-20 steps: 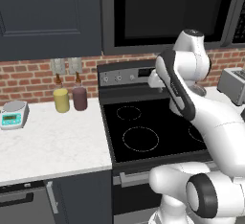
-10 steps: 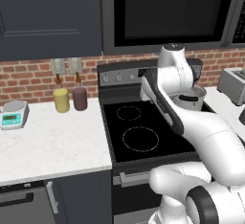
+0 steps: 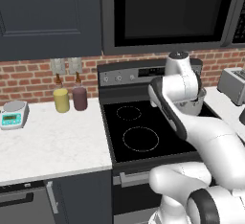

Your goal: Pick the kettle from the counter and place it on a stove burner. Then turn the burner on.

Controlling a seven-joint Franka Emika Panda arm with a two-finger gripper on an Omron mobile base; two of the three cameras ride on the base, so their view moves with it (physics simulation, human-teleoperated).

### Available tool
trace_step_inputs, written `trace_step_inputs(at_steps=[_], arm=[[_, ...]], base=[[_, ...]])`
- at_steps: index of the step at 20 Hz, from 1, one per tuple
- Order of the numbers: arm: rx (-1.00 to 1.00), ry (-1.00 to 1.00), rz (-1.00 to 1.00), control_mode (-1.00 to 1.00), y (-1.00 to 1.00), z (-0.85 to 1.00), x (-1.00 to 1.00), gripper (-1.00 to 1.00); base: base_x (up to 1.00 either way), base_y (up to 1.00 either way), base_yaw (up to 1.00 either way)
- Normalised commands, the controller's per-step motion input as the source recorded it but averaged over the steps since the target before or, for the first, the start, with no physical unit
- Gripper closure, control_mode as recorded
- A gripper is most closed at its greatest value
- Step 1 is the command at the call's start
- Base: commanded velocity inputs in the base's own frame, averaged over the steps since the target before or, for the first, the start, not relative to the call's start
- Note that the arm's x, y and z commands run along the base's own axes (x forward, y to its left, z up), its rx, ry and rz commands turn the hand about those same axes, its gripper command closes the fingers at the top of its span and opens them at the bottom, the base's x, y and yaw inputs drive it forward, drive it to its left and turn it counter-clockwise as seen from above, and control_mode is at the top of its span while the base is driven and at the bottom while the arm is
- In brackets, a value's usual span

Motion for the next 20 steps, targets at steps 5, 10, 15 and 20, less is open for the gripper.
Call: trace_step_inputs(at_steps=[5,10,15,20], arm=[[0.07,0.03,-0.24,-1.0,-1.0,0.01,0.04,-1.0],[0.06,0.0,-0.36,-1.0,-1.0,0.07,0.0,-1.0],[0.07,0.0,-0.39,-1.0,-1.0,0.03,0.09,-1.0],[0.06,0.01,-0.41,-1.0,-1.0,0.0,0.18,-1.0]], base=[[0.0,0.0,0.0],[0.0,0.0,0.0],[0.0,0.0,0.0],[0.0,0.0,0.0]])
